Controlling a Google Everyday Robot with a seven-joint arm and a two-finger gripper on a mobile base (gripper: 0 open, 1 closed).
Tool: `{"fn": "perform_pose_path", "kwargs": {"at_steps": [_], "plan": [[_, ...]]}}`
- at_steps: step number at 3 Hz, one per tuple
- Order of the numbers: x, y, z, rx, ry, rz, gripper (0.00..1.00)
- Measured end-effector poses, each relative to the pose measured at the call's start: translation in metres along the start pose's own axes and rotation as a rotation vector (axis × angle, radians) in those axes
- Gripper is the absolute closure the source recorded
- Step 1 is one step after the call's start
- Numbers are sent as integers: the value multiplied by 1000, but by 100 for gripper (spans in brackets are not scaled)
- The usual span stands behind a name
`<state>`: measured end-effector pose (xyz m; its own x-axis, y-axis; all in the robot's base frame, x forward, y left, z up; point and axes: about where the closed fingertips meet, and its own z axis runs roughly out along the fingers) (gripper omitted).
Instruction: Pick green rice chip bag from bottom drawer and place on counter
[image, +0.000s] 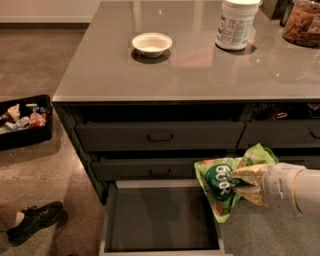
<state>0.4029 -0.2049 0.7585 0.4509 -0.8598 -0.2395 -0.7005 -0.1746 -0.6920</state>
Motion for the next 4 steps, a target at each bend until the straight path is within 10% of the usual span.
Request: {"fn": "perform_pose_path", "kwargs": {"at_steps": [2,4], "plan": [[-73,-116,-27,126,57,-221,100],[-129,-192,24,133,9,-319,100]]}}
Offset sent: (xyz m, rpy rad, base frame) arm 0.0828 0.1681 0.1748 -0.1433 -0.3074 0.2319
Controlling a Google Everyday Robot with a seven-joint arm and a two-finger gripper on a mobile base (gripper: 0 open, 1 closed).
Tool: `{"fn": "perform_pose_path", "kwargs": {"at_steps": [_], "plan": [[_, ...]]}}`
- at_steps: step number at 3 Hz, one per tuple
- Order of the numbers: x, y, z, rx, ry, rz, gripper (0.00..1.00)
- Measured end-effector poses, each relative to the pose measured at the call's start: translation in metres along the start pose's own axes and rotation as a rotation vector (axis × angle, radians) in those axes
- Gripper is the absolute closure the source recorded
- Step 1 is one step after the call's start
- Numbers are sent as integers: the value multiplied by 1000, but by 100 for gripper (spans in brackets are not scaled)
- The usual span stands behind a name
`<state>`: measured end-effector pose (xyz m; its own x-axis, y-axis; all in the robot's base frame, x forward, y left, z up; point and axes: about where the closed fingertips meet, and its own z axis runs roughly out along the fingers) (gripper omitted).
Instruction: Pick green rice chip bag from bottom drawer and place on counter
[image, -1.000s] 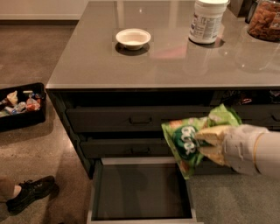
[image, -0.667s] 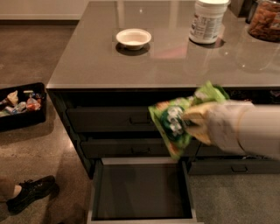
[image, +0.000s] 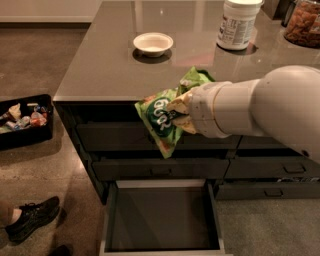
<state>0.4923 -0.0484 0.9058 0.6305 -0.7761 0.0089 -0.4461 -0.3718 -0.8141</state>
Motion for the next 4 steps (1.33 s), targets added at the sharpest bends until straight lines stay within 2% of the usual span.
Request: {"fn": "perform_pose_path", "kwargs": {"at_steps": [1,2,3,4], "plan": [[-2,-1,1,0,-2,-3,100],[9,-22,4,52,27,-8,100],[41,-59,13,115,67,6,100],[82,-96,42,155,76,64,100]]}}
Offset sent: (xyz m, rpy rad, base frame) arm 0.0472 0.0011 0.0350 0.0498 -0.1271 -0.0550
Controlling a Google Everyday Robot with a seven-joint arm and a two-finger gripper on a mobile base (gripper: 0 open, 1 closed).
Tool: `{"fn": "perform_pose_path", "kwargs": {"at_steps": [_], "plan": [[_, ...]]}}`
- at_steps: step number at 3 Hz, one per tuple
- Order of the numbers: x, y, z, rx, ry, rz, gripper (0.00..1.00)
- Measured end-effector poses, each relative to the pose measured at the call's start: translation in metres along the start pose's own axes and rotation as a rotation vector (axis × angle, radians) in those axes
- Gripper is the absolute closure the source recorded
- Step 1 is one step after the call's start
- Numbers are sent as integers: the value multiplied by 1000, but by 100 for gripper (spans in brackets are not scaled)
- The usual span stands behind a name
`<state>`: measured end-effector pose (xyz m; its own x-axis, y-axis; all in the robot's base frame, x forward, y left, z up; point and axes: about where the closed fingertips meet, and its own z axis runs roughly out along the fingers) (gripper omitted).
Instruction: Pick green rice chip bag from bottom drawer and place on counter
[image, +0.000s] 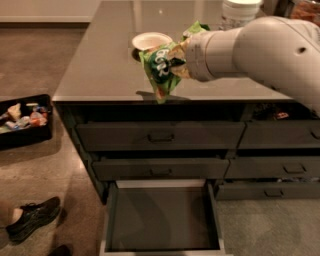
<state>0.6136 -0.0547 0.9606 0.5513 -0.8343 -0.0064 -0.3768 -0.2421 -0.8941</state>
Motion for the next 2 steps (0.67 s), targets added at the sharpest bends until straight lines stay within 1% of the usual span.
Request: {"fn": "perform_pose_path", "kwargs": {"at_steps": [1,2], "plan": [[5,-12,57,-18,-128,92,100],[1,4,105,-76,-333,153,100]]}}
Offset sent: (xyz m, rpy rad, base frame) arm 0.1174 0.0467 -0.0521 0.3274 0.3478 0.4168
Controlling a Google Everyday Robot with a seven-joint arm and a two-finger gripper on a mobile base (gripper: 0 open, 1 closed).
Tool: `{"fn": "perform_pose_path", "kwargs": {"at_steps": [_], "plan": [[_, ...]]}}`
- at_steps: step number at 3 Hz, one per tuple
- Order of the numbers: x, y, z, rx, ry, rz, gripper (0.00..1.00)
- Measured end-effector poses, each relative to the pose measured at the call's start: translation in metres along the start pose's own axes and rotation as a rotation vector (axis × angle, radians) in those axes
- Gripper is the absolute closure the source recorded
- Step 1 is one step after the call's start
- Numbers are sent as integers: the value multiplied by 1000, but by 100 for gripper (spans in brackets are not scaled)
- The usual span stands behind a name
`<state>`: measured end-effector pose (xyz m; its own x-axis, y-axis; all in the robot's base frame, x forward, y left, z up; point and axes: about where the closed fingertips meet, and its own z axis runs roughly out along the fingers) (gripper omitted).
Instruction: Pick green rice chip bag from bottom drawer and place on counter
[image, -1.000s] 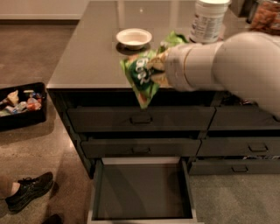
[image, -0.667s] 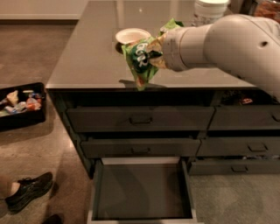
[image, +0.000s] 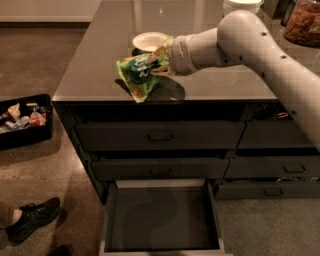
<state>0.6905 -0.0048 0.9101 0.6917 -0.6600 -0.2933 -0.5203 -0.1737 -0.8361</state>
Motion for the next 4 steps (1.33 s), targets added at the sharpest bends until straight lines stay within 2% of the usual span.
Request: {"fn": "perform_pose_path", "kwargs": {"at_steps": [1,2,3,4], "plan": [[16,-2,7,17,-130,63,100],[28,-8,-1,46,-182,104,100],[37,-8,-2,17,-208,142,100],[42,-3,-1,-51,-210,166,81]]}}
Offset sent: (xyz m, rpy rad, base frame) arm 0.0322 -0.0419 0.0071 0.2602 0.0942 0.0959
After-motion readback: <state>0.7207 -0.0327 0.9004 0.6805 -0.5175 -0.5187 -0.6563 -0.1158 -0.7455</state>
